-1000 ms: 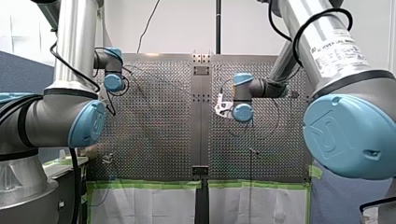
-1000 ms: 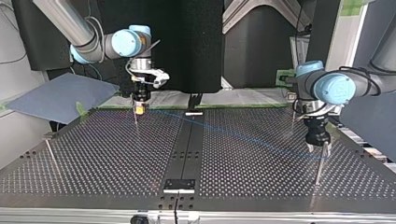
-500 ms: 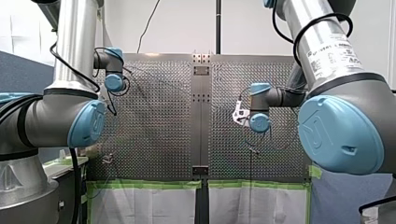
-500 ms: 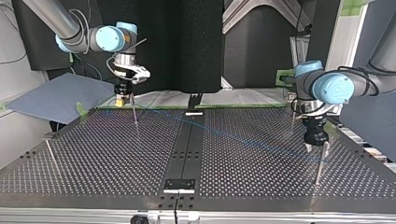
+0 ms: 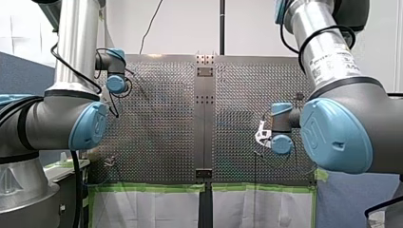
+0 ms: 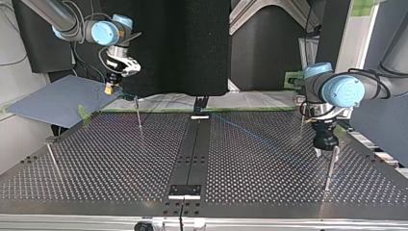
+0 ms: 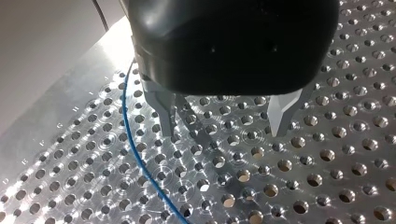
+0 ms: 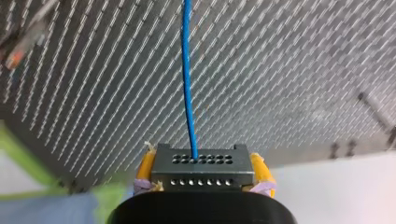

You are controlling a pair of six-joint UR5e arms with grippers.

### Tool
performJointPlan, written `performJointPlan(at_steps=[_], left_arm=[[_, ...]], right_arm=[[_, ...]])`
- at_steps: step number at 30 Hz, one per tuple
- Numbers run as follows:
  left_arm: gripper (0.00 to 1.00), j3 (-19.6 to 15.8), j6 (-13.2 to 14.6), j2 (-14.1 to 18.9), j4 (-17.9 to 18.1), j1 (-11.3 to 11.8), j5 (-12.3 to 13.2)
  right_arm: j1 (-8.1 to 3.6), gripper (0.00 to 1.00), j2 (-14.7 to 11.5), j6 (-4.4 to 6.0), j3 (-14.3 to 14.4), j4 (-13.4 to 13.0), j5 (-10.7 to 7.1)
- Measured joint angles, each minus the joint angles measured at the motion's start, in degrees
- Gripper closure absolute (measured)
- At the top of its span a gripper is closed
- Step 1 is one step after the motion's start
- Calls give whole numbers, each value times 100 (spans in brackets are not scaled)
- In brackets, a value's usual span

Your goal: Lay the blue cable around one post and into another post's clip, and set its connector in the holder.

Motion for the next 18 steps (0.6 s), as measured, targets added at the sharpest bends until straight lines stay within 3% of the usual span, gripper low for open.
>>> performJointPlan(at_steps=[12, 18], left_arm=[[0, 1, -7, 1, 9, 0, 5], [0, 1, -13, 2, 10, 6, 8]], right_arm=[[-554, 100, 553, -10, 553, -554, 6], [-760, 100, 782, 20, 701, -783, -17]])
